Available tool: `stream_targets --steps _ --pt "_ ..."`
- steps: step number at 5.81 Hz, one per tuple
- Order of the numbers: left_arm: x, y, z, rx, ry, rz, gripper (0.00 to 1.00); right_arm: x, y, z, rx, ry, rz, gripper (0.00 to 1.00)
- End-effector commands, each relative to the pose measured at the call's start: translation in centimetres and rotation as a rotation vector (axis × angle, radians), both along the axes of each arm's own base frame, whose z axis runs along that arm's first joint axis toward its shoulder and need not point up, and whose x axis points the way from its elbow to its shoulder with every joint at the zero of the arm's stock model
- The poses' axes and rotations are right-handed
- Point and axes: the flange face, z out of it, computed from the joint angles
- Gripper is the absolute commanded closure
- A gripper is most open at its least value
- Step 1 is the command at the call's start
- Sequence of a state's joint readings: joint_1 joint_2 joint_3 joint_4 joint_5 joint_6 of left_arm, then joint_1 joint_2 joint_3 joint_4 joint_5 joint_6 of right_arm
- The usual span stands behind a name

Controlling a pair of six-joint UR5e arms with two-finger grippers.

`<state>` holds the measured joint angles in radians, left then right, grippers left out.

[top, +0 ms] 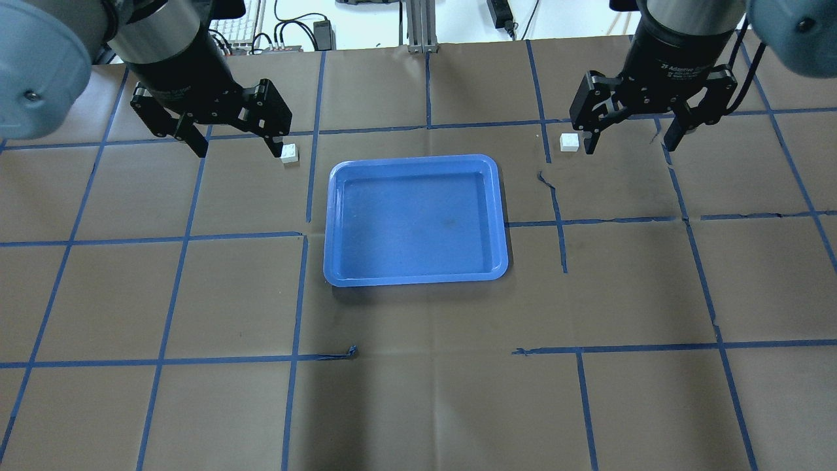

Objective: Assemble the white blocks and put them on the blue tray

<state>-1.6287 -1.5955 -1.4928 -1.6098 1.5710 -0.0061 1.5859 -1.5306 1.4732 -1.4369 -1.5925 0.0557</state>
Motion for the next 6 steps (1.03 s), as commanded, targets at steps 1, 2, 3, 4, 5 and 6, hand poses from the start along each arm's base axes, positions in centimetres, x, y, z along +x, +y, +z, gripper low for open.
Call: stream_targets --steps 1,2,3,4,5,6 --pt "0.2 -0.3 -0.1 -0.005 0.003 -0.005 0.01 0.3 -0.8 -0.1 -0.032 -0.070 -0.014 0.01" --pt "0.4 0.1 0.4 -0.015 0.002 0.000 0.01 0.2 -1.1 0.0 -0.057 -0.061 -0.013 0.00" --pt "1.0 -1.0 0.9 -0.027 -0.008 0.012 0.01 0.2 -1.2 0.1 -0.062 -0.059 -0.019 0.00" --pt "2.4 -5.1 -2.5 -0.036 -0.007 0.041 0.01 0.2 -1.0 0.3 -0.068 -0.059 -0.022 0.00" --pt "5.0 -9.9 -6.1 -0.047 -0.009 0.084 0.01 0.1 -1.0 0.4 -0.070 -0.057 -0.023 0.00" --pt "6.1 -13.0 -9.1 -0.014 -0.011 0.095 0.01 0.0 -1.0 0.4 -0.070 -0.057 -0.025 0.00"
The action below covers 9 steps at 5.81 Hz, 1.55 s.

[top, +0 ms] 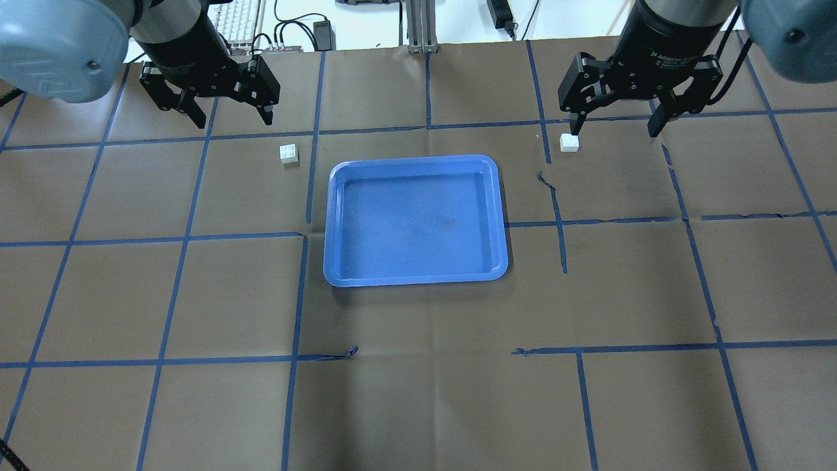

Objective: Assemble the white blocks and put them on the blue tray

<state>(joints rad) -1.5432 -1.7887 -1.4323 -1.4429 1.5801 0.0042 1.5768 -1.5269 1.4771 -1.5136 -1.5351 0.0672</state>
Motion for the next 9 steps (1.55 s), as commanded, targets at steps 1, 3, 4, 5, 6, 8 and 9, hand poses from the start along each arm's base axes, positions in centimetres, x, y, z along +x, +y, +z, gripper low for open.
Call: stream_targets --steps 1,3,4,5,6,8,9 --pt "2.0 -8.1 -7.8 -0.023 -0.002 0.024 0.01 -0.1 0.1 0.0 0.006 0.014 0.003 0.00" --pt "2.3 -14.7 -17.1 -0.011 -0.002 0.032 0.01 -1.1 -0.2 -0.1 0.006 0.089 0.139 0.00" --pt "2.5 -15.9 -22.4 -0.019 -0.002 0.033 0.01 -1.3 -0.5 -0.3 0.008 0.085 0.367 0.00" --pt "2.5 -16.2 -25.3 0.007 -0.001 0.030 0.01 -2.8 -1.4 -1.3 0.030 0.074 0.535 0.00" --pt "2.5 -15.9 -27.7 0.043 -0.001 0.044 0.01 -4.7 -2.4 -2.2 0.046 0.058 0.765 0.00" --pt "2.5 -15.8 -28.2 0.053 -0.001 0.035 0.38 -7.6 -6.1 -4.3 0.004 0.056 1.275 0.00" --pt "2.6 -15.8 -28.1 0.050 0.004 0.036 0.83 -8.9 -7.4 -5.1 -0.062 0.014 1.430 0.00"
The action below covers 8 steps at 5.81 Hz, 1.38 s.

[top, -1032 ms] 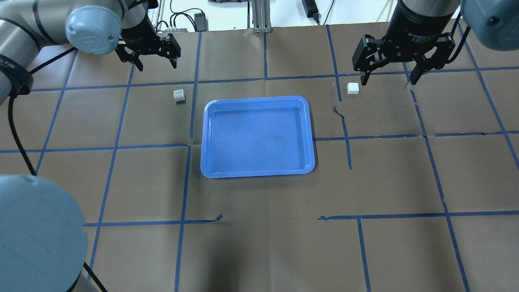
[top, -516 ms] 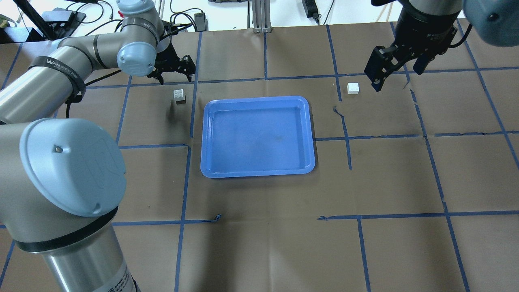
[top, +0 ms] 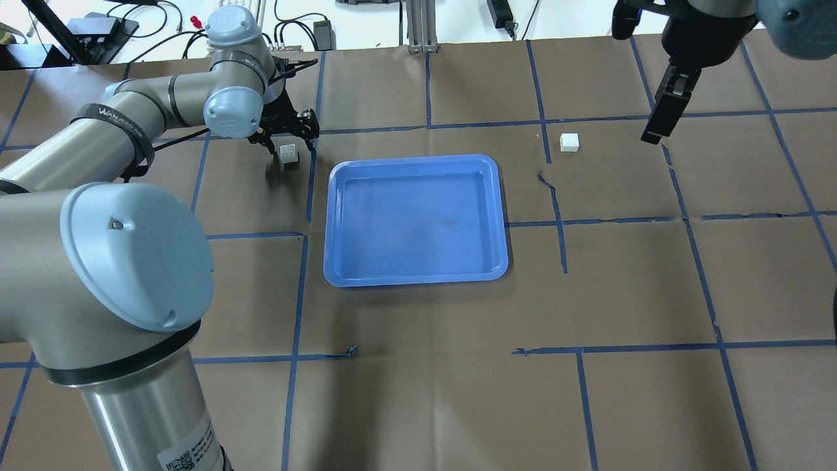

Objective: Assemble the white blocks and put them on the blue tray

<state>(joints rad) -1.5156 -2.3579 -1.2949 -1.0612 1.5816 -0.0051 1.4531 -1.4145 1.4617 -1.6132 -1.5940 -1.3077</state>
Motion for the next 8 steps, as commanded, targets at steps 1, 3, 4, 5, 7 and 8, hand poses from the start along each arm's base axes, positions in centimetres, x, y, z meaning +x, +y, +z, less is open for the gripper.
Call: stream_targets --steps 1,3,4,5,7,8 --pt "0.9 -0.1 0.6 -0.008 0.001 0.004 1.00 -3.0 -3.4 -1.7 -0.035 -0.086 0.308 0.00" --pt "2.9 1.0 6.7 -0.058 -0.002 -0.158 1.00 -4.3 -10.9 -2.7 -0.057 -0.107 0.350 0.00" --pt "1.4 3.9 10.0 -0.074 -0.010 -0.323 1.00 -4.6 -12.4 -3.8 -0.059 -0.141 0.347 0.00" --pt "-0.3 8.4 13.1 -0.090 -0.019 -0.525 1.00 -5.4 -13.1 -5.6 -0.047 -0.166 0.379 0.00" --pt "-7.1 12.9 13.1 -0.061 -0.041 -1.200 1.00 -9.9 -15.7 -12.3 -0.107 -0.447 0.438 0.00" --pt "-10.9 14.2 12.6 -0.057 -0.027 -1.387 1.00 -10.0 -16.2 -15.8 -0.147 -0.580 0.480 0.01"
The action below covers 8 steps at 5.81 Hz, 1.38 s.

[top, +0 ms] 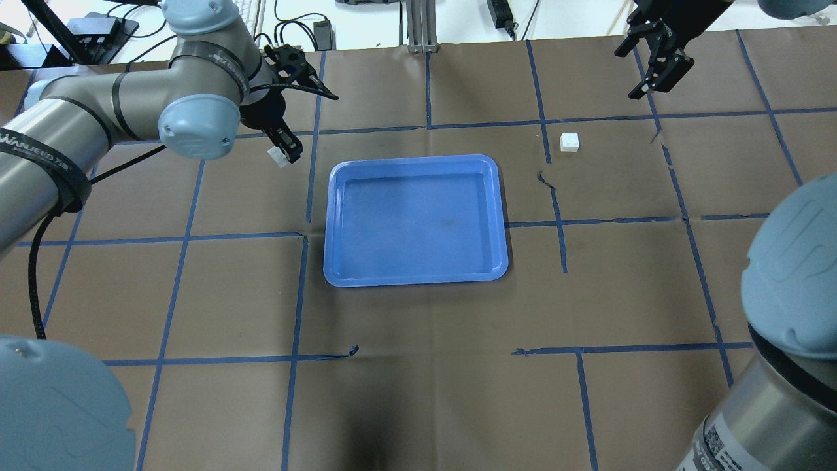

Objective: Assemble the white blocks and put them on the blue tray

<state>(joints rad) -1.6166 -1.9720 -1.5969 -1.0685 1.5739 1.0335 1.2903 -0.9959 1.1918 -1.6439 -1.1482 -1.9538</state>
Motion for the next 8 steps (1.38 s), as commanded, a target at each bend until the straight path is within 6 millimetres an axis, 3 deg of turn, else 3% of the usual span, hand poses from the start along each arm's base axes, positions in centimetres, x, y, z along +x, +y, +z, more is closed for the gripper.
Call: stream_targets --steps 1,2,3,4,6,8 --pt "-8.4 3.1 -1.6 0.028 -0.007 -0.325 1.00 -0.2 -0.2 -7.2 0.005 -0.215 0.041 0.01" --pt "-13.5 5.2 -4.0 0.066 -0.012 -0.418 1.00 -0.9 -0.6 -9.8 0.001 -0.261 0.018 0.02" --pt "-16.3 6.4 -5.7 0.092 -0.015 -0.466 1.00 -1.4 -0.7 -12.8 0.025 -0.281 0.016 0.02" --pt "-17.7 6.9 -8.8 0.145 0.017 -0.483 1.00 -1.3 -0.6 -14.7 0.045 -0.288 0.012 0.02" --pt "-18.2 6.4 -11.2 0.126 0.023 -0.487 0.99 -1.3 -0.2 -18.1 0.096 -0.306 0.003 0.02" --pt "-18.0 6.1 -11.5 0.077 0.013 -0.497 0.98 -1.4 -0.5 -19.3 0.090 -0.301 -0.001 0.02"
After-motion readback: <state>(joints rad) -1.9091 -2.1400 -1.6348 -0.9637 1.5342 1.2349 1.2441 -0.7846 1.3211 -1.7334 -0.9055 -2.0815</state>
